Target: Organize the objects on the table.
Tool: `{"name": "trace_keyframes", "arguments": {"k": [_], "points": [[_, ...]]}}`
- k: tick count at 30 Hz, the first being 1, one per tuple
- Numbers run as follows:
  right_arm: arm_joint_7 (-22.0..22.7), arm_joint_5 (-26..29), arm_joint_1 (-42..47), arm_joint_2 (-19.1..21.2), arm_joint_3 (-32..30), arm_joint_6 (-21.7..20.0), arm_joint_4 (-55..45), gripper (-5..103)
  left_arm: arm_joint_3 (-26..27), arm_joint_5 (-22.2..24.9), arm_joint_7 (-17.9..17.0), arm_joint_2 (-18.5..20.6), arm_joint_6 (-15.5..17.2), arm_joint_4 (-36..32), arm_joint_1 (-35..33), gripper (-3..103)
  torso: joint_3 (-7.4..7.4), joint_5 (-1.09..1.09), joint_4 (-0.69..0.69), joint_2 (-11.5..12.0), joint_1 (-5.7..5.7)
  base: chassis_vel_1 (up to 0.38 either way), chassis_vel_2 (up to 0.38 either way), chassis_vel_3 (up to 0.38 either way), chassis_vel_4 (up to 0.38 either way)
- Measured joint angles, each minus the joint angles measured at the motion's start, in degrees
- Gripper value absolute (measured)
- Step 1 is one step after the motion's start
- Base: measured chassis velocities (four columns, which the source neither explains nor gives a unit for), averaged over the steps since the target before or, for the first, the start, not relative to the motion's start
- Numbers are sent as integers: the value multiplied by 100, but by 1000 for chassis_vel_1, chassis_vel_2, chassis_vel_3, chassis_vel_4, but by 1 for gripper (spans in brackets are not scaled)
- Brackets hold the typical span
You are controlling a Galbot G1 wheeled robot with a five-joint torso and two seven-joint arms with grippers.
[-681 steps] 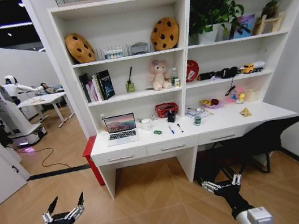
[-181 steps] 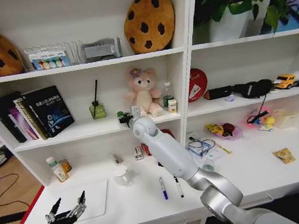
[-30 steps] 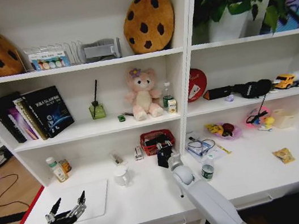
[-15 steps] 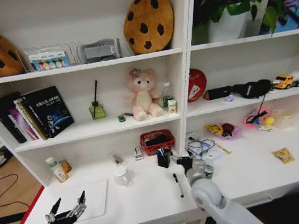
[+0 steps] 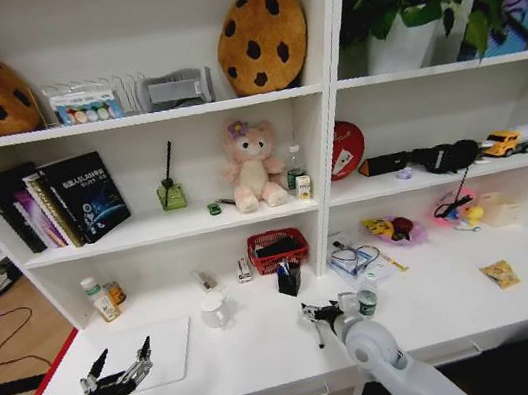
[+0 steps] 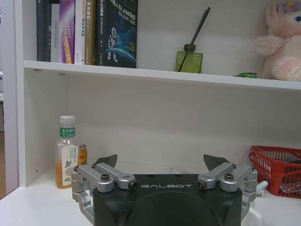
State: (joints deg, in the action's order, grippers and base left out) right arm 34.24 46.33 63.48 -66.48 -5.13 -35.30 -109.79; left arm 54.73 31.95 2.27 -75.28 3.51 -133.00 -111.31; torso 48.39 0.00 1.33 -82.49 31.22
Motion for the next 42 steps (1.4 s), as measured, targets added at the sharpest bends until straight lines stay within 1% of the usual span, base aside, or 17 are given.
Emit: {"name": "trace_keyframes", "arguments": {"k": [2,4,6,8,9,11,12,14,15,18,24,34,37,41,42], "points": [[1,-2,-36,-21,20,-1,39,94,0,0,0,0,0,0,0,100,0,0,0,0,0,0,0,0,0],[44,17,-73,-51,57,-34,87,89,0,0,0,0,0,0,0,100,0,0,1,1,1,0,0,0,0],[65,28,-76,-59,69,-50,94,88,0,0,0,0,0,0,0,100,0,0,1,1,1,0,0,0,0],[98,28,-76,-73,101,-80,120,81,0,0,0,0,0,0,0,100,0,0,1,1,1,0,0,0,0],[98,28,-76,-73,101,-80,120,81,0,0,0,0,0,0,0,100,0,0,1,1,1,0,0,0,0],[89,17,-72,-72,129,-119,150,70,0,0,0,0,0,0,0,100,0,0,1,0,1,0,0,0,0],[89,17,-72,-72,129,-119,150,70,0,0,0,0,0,0,0,100,0,0,1,0,1,0,0,0,0],[77,5,-72,-71,175,-127,195,59,0,0,0,0,0,0,0,100,0,0,1,1,1,0,0,0,0],[77,5,-72,-71,175,-127,195,59,0,0,0,0,0,0,0,100,0,0,1,1,1,0,0,0,0],[73,-32,-86,-116,241,-127,262,44,0,0,0,0,0,0,0,100,0,0,1,1,1,0,0,0,0],[64,-94,-113,-156,281,-103,343,41,0,0,0,0,0,0,0,100,0,0,0,0,1,0,0,0,0],[64,-103,-38,-133,256,-80,349,41,0,0,0,0,0,1,0,100,-1,-1,0,0,1,0,0,0,0],[52,-107,-11,-143,254,-51,358,39,0,0,0,0,0,0,0,100,-1,-2,3,-1,0,0,0,0,0],[18,-115,-26,-161,268,-18,381,18,0,0,0,0,0,0,0,100,0,0,1,-1,0,0,0,0,0],[18,-115,-26,-161,268,-18,381,18,0,0,0,0,0,0,0,100,0,0,1,-1,0,0,0,0,0]]}}
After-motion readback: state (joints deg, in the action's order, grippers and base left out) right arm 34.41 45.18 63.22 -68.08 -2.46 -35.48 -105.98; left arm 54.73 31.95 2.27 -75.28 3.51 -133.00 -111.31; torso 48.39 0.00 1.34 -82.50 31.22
